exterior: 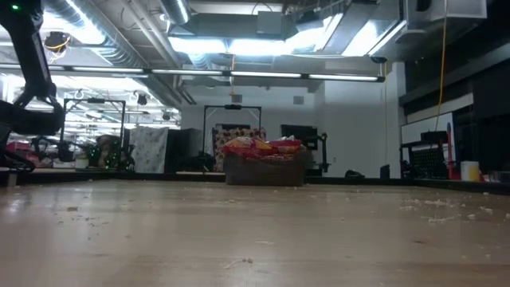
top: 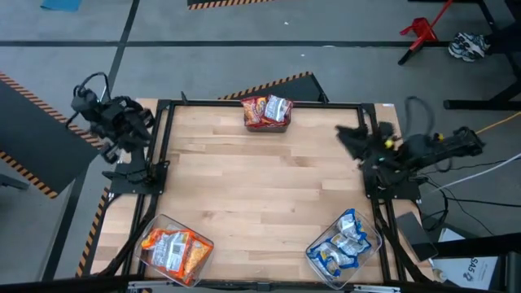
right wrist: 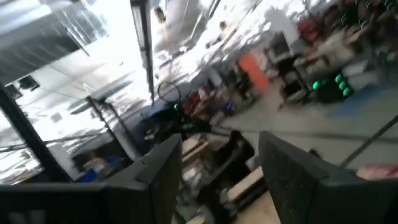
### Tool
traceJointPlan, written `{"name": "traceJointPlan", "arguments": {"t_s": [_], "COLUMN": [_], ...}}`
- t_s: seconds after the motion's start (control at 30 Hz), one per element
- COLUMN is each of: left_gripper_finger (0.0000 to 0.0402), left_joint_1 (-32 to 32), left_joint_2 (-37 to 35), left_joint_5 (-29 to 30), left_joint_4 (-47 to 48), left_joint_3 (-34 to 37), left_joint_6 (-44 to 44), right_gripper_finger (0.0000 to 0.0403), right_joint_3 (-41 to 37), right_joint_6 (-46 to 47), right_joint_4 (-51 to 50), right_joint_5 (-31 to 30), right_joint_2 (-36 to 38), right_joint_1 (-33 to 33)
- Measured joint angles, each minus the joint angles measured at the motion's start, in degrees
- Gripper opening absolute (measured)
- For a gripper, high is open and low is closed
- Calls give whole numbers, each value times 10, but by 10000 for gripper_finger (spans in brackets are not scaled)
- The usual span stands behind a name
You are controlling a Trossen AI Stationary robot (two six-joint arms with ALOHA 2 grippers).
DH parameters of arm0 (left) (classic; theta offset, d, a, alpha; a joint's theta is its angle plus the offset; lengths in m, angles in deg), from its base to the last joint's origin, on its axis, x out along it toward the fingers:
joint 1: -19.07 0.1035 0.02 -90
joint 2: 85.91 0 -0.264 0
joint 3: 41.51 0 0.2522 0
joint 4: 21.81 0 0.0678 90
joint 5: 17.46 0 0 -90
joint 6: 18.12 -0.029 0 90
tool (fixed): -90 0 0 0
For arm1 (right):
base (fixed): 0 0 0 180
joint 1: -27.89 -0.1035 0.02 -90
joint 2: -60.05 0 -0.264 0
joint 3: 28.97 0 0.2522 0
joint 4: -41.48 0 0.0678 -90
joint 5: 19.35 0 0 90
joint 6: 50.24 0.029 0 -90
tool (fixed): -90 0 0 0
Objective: Sort Maruchan noodles
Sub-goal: Return to Home Position
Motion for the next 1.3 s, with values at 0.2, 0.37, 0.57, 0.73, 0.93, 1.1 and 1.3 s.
{"name": "traceJointPlan", "arguments": {"t_s": [0.2, 0.37, 0.57, 0.73, 0.93, 1.1, 1.3], "left_gripper_finger": [84, 84, 84, 84, 84, 84, 84], "left_joint_1": [0, 0, 0, 2, 2, 2, -1], "left_joint_2": [0, -1, -1, -1, -1, -1, -1], "left_joint_5": [-10, 9, 69, 94, 139, 141, 204], "left_joint_4": [85, 163, 228, 227, 224, 224, 225], "left_joint_3": [-90, -108, -55, 17, 110, 200, 314], "left_joint_6": [7, 36, 142, 214, 321, 438, 578], "right_gripper_finger": [198, 198, 198, 198, 198, 198, 198], "right_joint_3": [4, -4, -108, -251, -338, -339, -339], "right_joint_6": [-65, -73, -75, -63, 0, -16, 26], "right_joint_4": [-8, -119, -118, 5, 35, -45, -161], "right_joint_5": [119, 144, 162, 162, 202, 190, 79], "right_joint_2": [133, 213, 308, 361, 359, 353, 352], "right_joint_1": [16, 43, 75, 97, 120, 119, 119]}}
